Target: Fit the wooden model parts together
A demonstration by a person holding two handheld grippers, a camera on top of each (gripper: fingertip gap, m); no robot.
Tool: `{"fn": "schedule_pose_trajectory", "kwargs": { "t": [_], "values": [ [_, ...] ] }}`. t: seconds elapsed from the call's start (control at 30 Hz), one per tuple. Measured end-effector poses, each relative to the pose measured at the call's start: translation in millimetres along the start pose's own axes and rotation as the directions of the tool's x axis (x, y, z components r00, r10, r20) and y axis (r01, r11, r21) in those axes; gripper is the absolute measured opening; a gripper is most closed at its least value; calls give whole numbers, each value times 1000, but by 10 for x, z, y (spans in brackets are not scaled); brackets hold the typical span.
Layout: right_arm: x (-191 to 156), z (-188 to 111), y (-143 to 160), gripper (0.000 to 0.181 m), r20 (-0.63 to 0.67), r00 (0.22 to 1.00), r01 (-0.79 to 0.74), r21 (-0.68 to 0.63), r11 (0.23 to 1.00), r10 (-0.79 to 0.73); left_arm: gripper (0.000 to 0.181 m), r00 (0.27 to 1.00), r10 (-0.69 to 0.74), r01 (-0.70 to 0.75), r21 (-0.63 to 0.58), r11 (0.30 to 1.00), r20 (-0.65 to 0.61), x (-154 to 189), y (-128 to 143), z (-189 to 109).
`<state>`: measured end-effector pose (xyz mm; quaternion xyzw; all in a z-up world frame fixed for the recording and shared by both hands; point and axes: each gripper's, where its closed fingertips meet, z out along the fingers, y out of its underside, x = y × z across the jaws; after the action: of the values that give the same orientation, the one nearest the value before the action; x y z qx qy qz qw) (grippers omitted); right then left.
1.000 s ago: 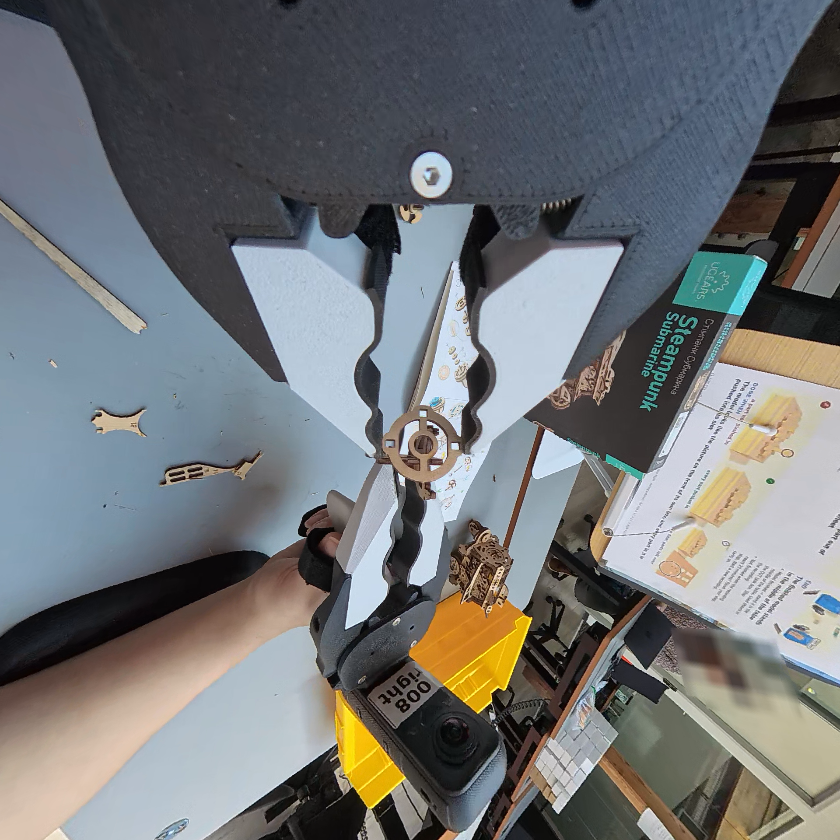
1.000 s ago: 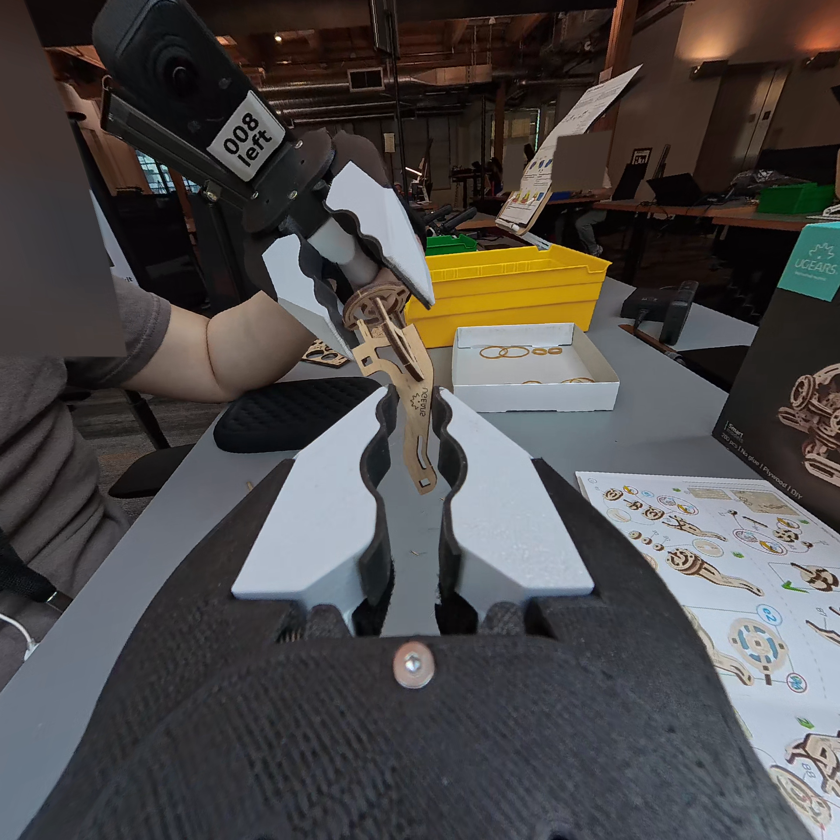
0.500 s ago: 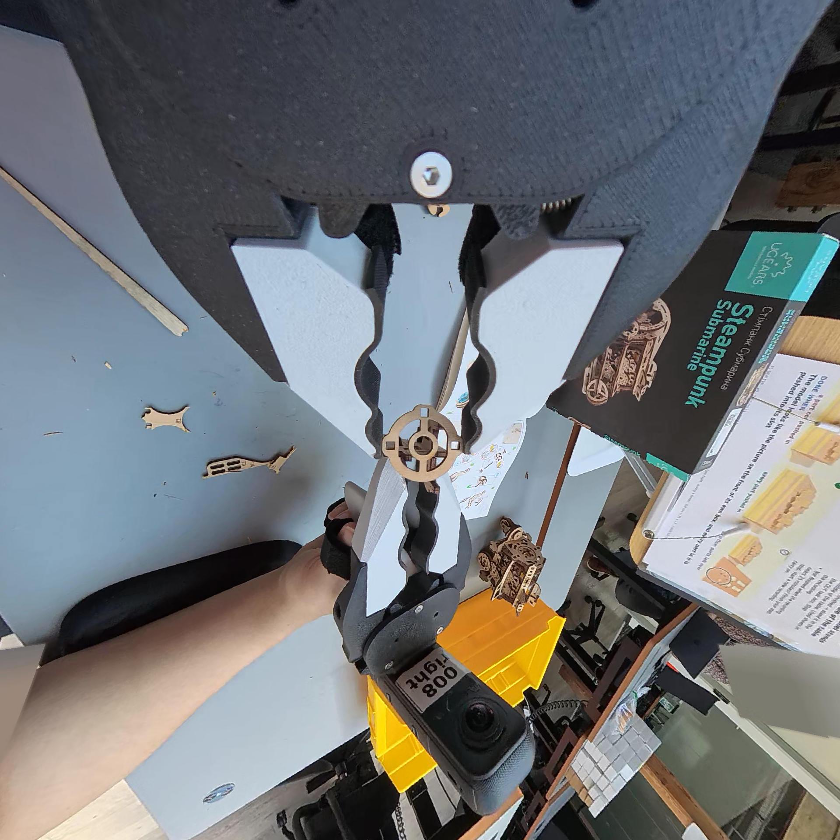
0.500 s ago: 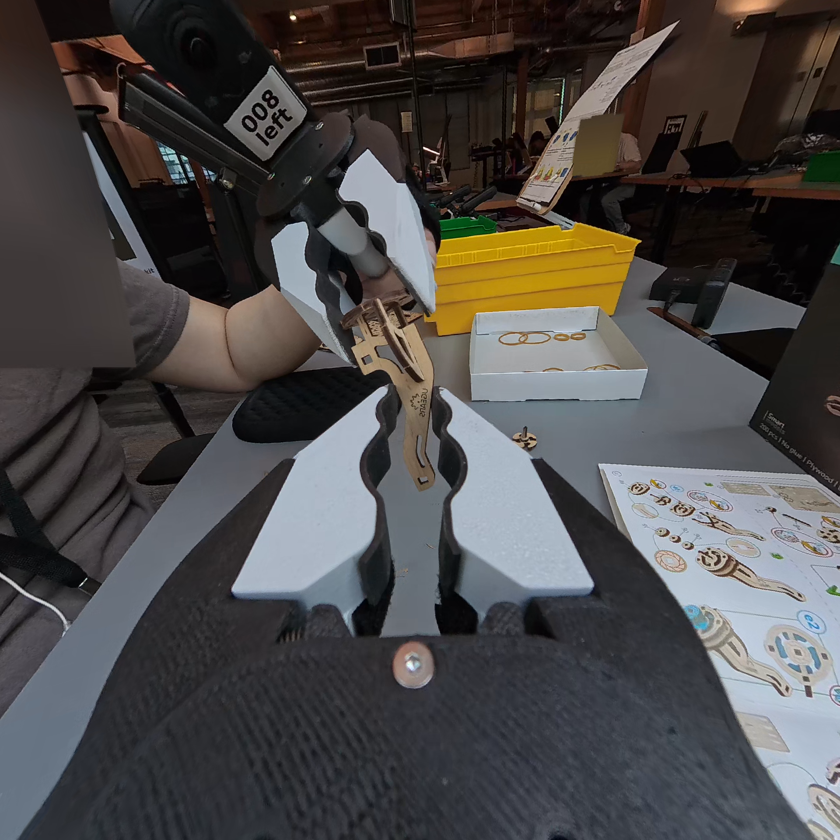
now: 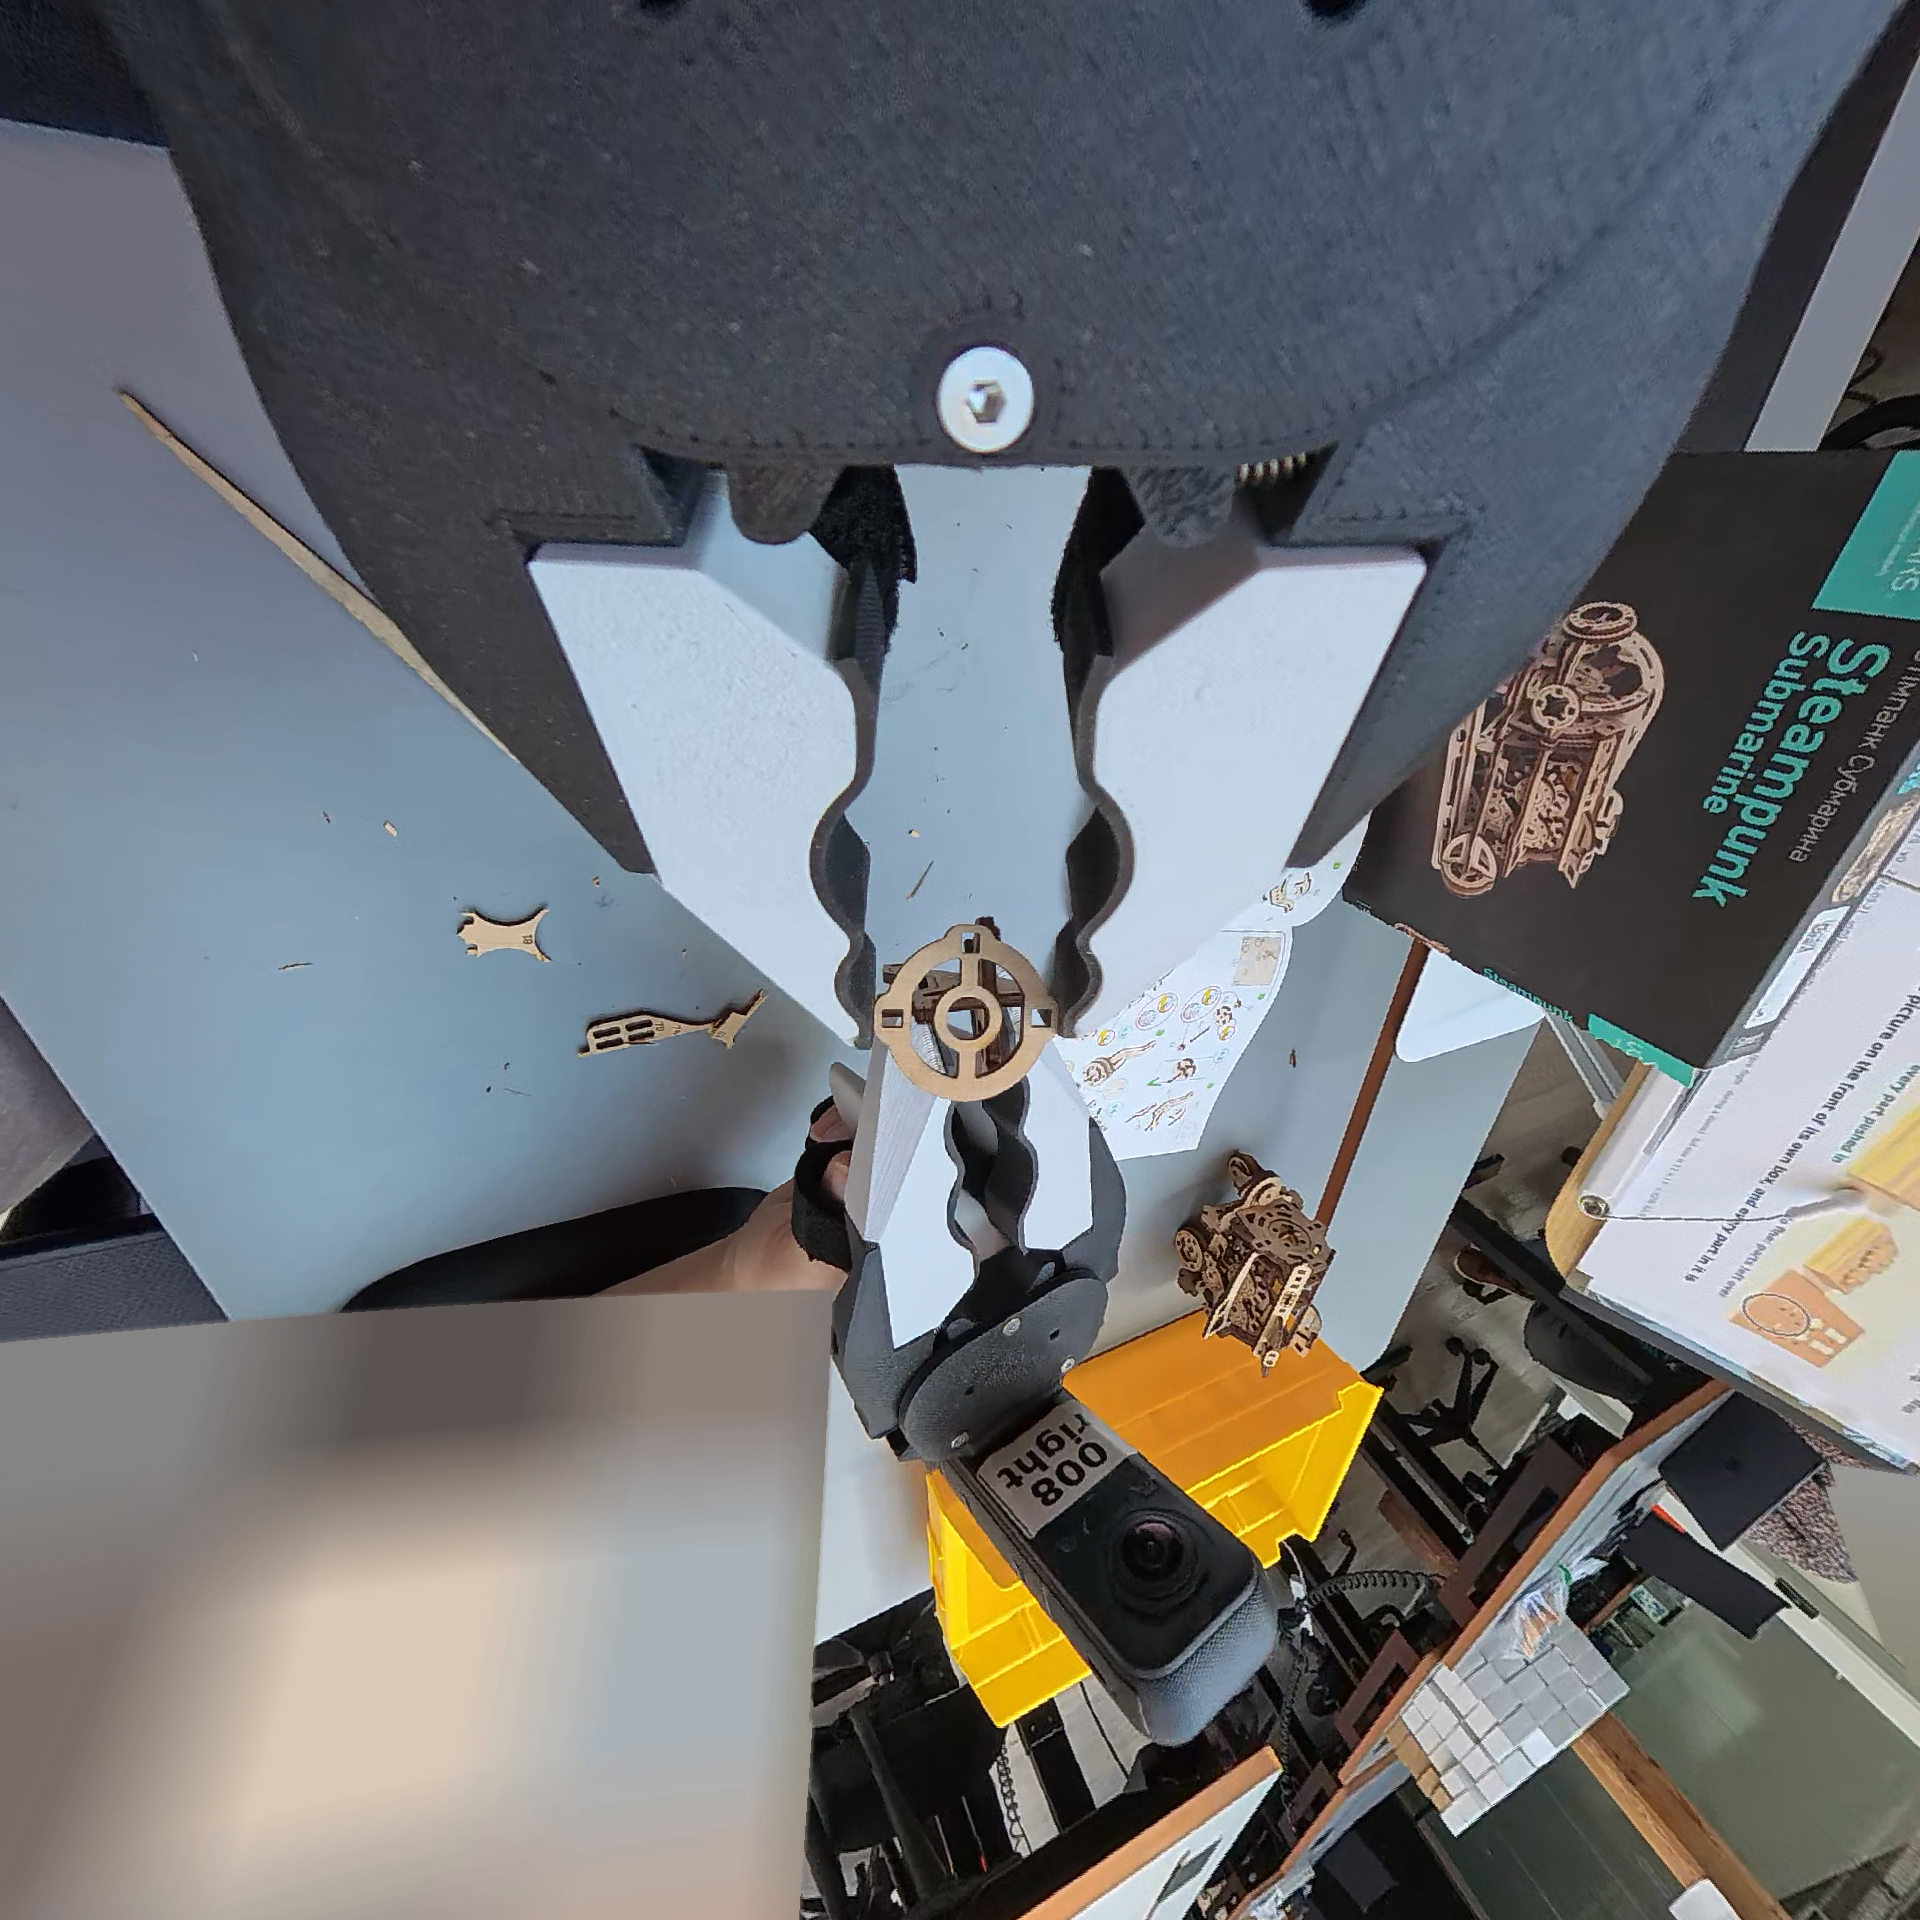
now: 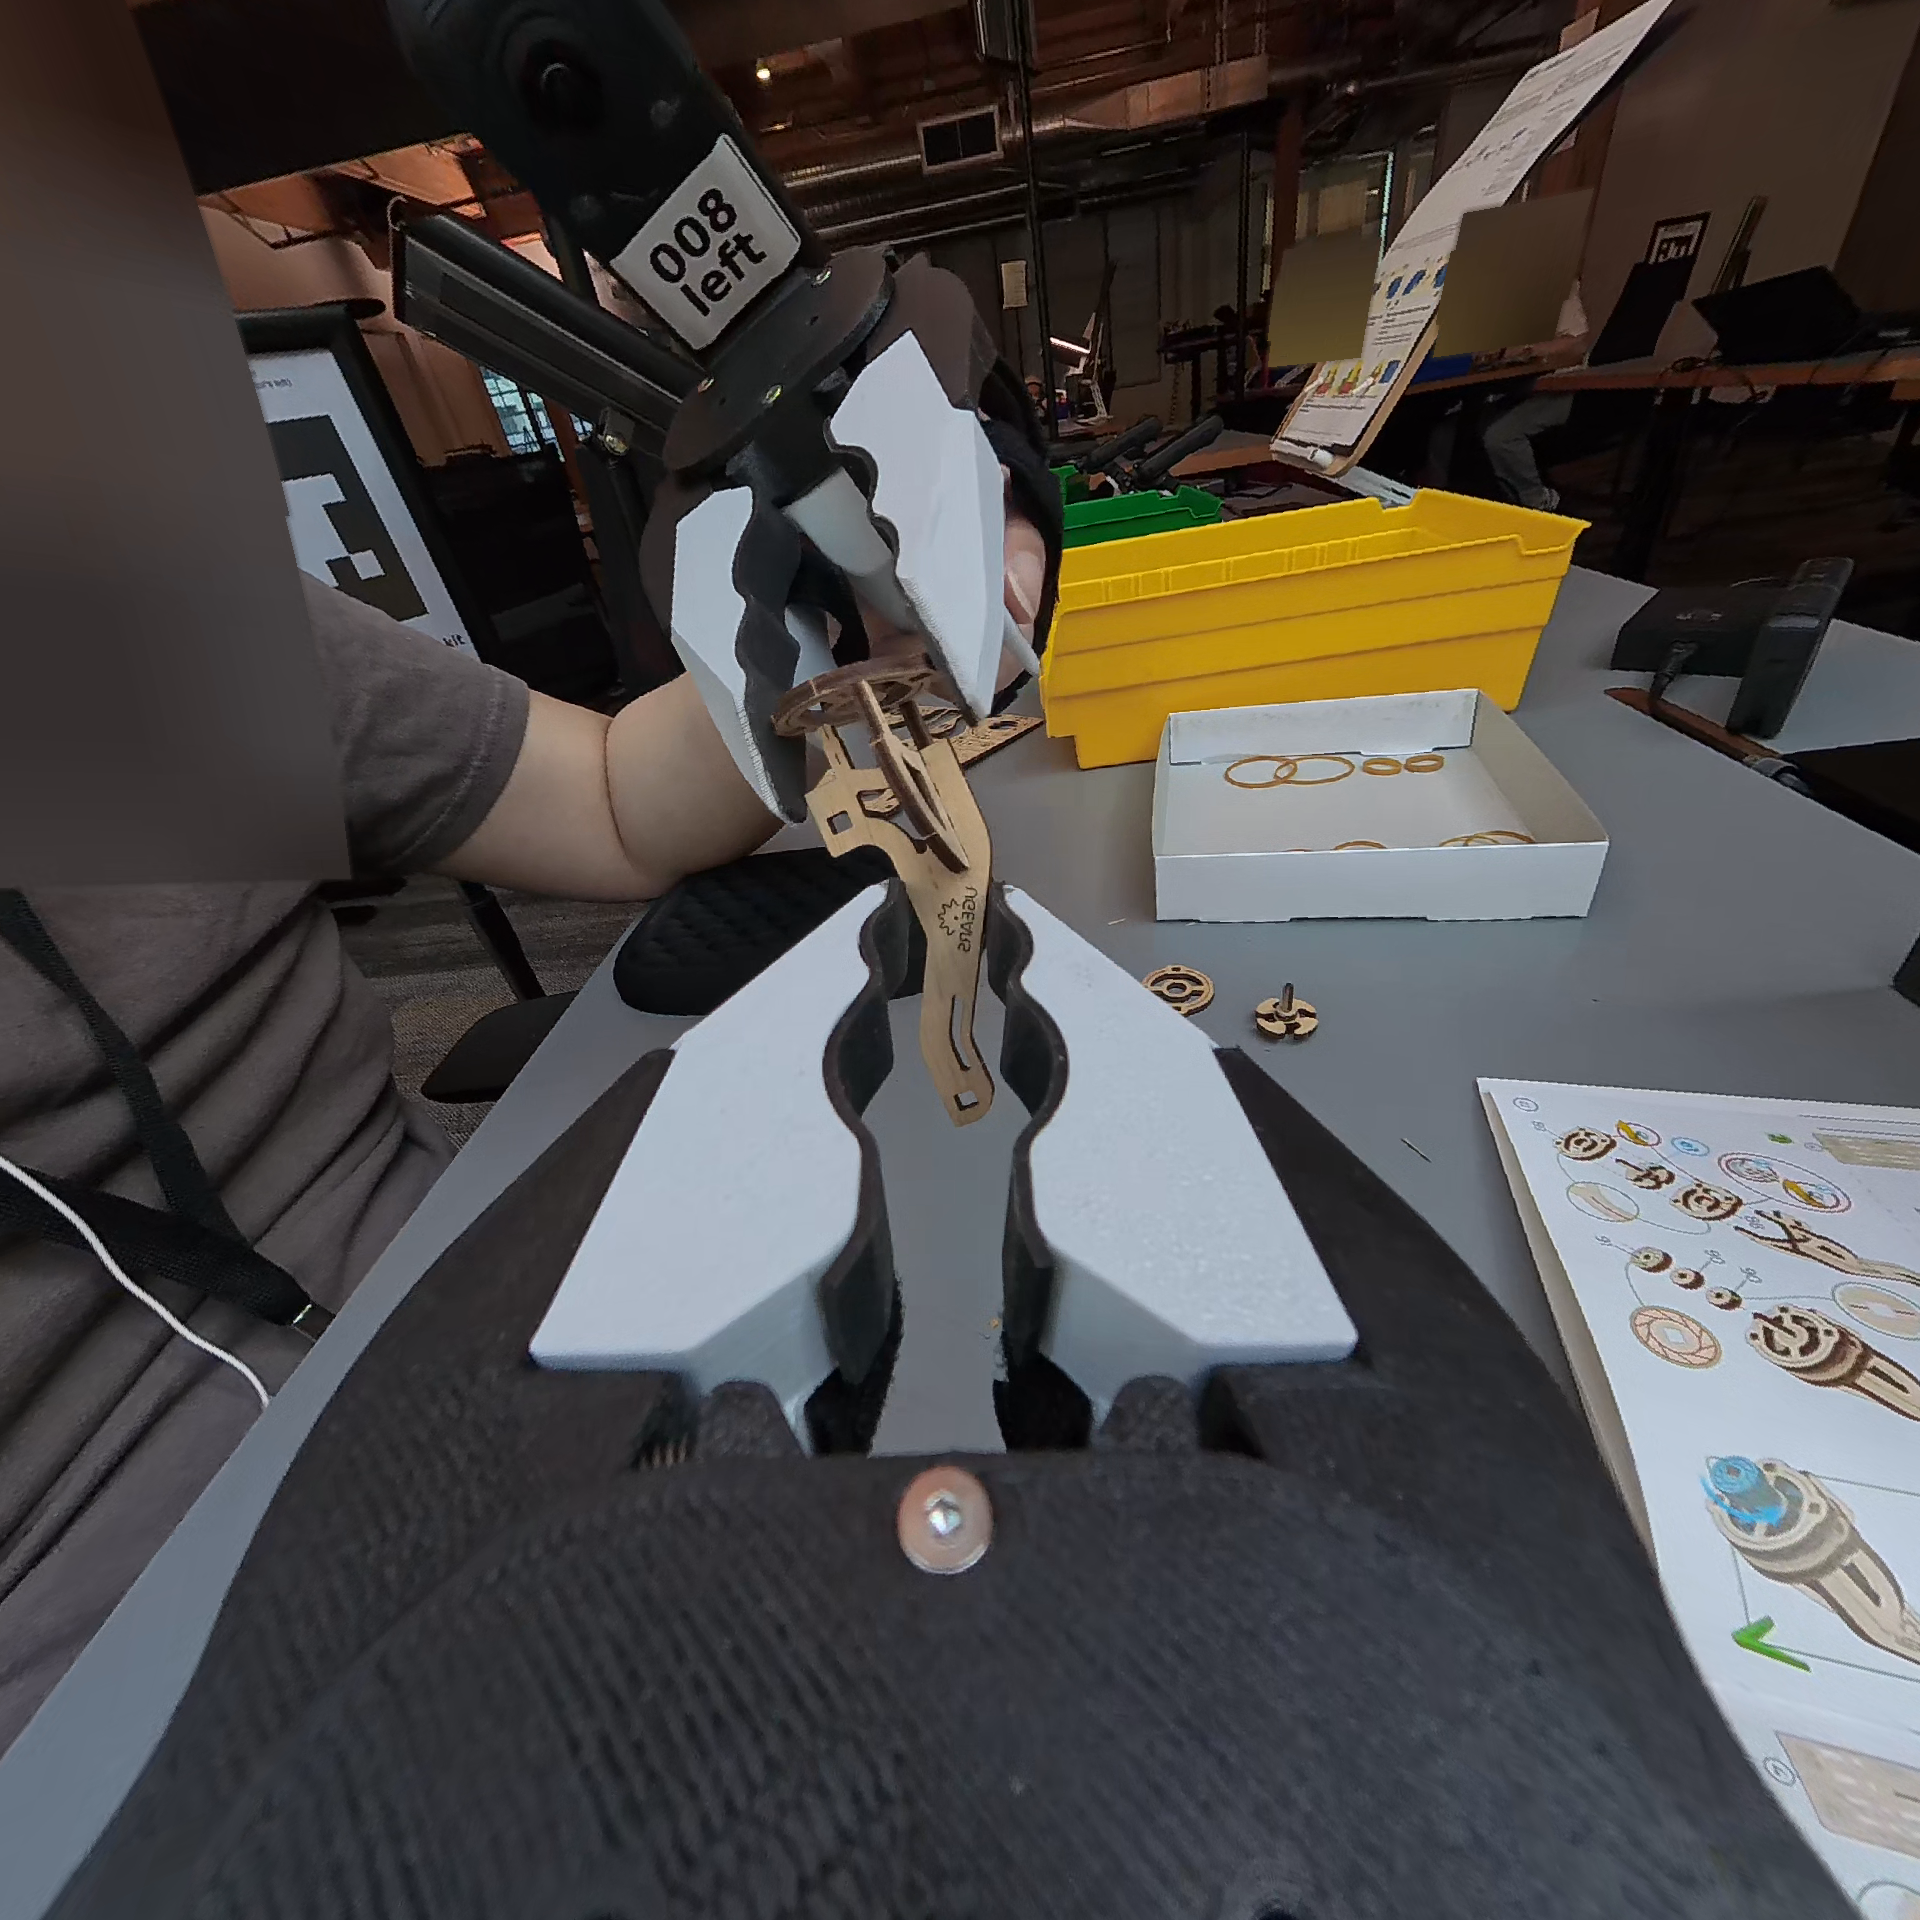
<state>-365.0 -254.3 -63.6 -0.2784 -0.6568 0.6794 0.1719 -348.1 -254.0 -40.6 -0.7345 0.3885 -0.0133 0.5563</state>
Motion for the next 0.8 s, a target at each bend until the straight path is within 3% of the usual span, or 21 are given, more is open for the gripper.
{"fn": "schedule_pose_trajectory", "kwargs": {
  "t": [0.8],
  "values": [
    [-47,2,-32,13,21,1000,4,20,1000,-5,33,996,88,-88,15,996,23,20,-65,-83]
  ]
}}
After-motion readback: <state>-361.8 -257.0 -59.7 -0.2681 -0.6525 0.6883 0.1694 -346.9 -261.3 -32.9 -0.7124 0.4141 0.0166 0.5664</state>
